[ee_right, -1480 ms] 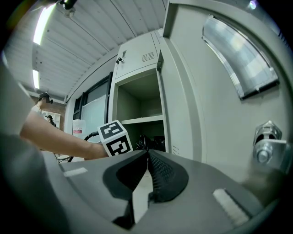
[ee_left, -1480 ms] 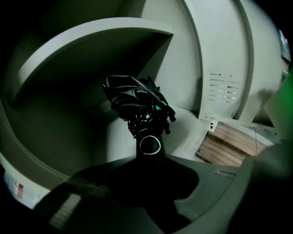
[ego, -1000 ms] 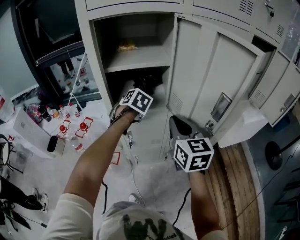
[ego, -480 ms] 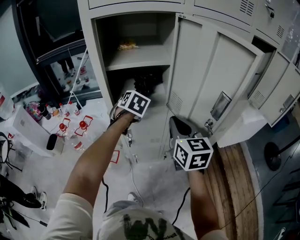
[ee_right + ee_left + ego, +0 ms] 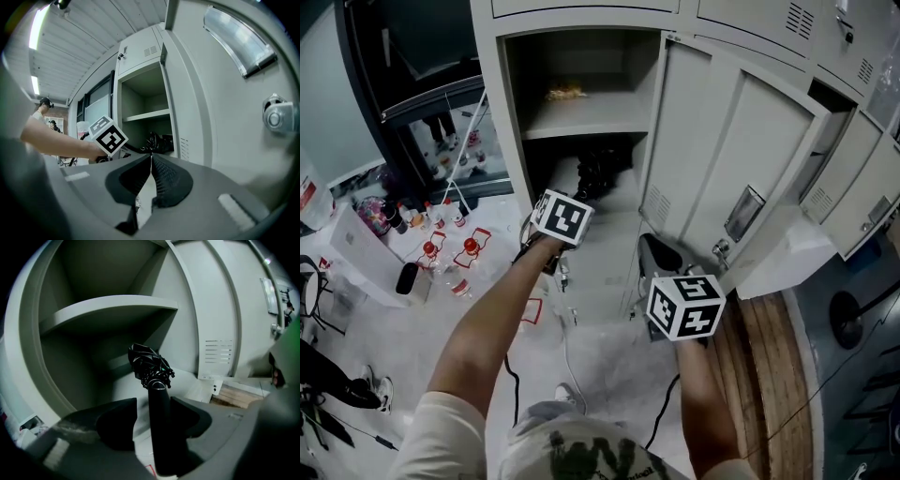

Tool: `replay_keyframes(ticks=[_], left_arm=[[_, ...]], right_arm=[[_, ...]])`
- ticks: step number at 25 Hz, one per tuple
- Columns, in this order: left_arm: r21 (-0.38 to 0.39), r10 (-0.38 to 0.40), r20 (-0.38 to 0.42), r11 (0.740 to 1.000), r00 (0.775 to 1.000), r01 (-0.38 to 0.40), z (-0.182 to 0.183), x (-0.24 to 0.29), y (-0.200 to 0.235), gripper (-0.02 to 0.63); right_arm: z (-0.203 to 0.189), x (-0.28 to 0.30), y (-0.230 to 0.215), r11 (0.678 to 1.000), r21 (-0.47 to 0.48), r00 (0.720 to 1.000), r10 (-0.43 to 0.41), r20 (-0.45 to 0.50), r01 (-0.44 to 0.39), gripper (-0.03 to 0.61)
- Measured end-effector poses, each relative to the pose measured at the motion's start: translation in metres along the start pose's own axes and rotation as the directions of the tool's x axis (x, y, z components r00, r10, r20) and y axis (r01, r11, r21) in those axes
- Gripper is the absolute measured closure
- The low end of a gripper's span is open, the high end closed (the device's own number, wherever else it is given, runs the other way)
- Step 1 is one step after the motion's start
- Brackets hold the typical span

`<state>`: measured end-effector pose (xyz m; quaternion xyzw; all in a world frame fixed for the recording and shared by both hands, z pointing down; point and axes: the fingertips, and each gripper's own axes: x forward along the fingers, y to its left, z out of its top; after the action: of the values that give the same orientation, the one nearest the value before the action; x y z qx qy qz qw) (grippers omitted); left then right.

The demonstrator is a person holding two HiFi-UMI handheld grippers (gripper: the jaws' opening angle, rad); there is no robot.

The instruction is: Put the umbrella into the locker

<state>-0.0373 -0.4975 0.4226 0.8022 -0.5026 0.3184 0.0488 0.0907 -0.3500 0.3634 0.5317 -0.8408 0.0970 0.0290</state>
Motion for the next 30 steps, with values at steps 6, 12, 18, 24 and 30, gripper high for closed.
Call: replay_keyframes(ticks=[6, 12, 18, 24, 30], left_arm=[[-0.035, 0.009, 0.047, 0.999, 0.999, -0.007, -0.012, -0.015, 0.008, 0.333], [-0.043, -0.019, 0.103, 0.999, 0.994, 0.024, -0.022, -0.028, 0.004, 0.327], [-0.021, -0.057, 0.179, 0.998, 0.982, 0.061, -0.035, -0.035, -0.008, 0.328], [0.057, -0.051, 0.258, 0.998, 0.965, 0.038, -0.039, -0.044, -0.011, 0.405], [0.094, -0.077, 0.273, 0.994, 0.959, 0.053, -0.042, -0.046, -0.02, 0.491]], right_arm=[[-0.002, 0.004, 0.008, 1.0, 0.004, 1.0, 0.019, -0.008, -0.019, 0.58], [-0.002, 0.012, 0.015, 0.999, 0.016, 0.999, 0.036, -0.007, -0.036, 0.58], [-0.009, 0.021, 0.023, 0.998, 0.027, 0.998, 0.056, -0.022, -0.056, 0.58], [-0.017, 0.029, 0.027, 0.998, 0.033, 0.997, 0.064, -0.042, -0.062, 0.58], [-0.024, 0.035, 0.026, 0.998, 0.04, 0.997, 0.059, -0.057, -0.057, 0.58]])
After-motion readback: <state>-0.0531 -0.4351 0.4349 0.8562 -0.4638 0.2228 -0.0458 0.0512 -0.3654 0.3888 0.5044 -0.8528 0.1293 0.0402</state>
